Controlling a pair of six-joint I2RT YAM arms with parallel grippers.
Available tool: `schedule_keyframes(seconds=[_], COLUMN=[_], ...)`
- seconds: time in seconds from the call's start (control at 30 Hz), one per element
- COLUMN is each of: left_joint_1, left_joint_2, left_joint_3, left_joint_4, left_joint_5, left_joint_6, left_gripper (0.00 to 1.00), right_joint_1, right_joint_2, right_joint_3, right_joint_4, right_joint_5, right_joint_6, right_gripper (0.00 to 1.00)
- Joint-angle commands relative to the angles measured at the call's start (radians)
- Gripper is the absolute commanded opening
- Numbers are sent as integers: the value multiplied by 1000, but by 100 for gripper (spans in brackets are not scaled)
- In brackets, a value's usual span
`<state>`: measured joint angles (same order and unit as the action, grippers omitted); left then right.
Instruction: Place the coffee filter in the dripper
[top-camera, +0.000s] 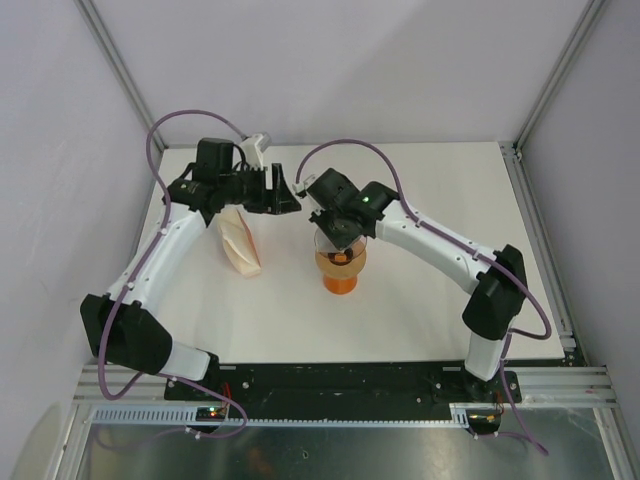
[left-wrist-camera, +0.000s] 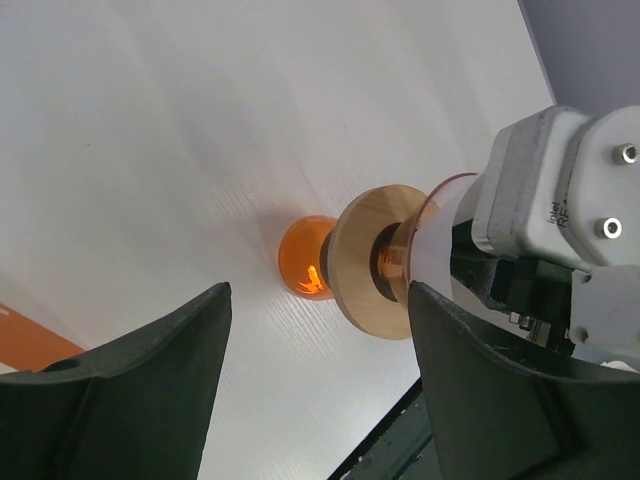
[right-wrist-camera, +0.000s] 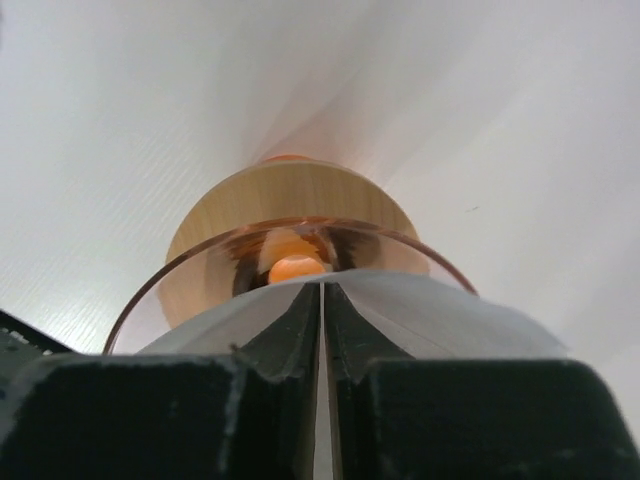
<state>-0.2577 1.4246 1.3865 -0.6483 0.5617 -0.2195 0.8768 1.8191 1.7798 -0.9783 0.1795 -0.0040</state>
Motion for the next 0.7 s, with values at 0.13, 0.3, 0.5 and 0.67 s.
schedule_keyframes(seconds=[0.13, 0.3, 0.5, 0.67], left_joint_1=[-53, -116, -164, -178], left_joint_2=[-17, -14, 4, 16], left_joint_3=[-18, -54, -83, -87], left_joint_4=[26, 25, 26, 29], left_joint_5=[34, 49, 65, 52], left_joint_6=[6, 7, -11, -37], left_gripper=[76, 76, 77, 71], right_joint_1=[-39, -60, -66, -71], right_joint_2=[-86, -84, -49, -40], right_joint_3=[-132, -157, -139, -146], right_joint_4=[78, 102, 114, 118], right_joint_5=[-163, -194, -217, -231], right_joint_6=[18, 27, 28, 32], right_gripper=[1, 0, 0, 0])
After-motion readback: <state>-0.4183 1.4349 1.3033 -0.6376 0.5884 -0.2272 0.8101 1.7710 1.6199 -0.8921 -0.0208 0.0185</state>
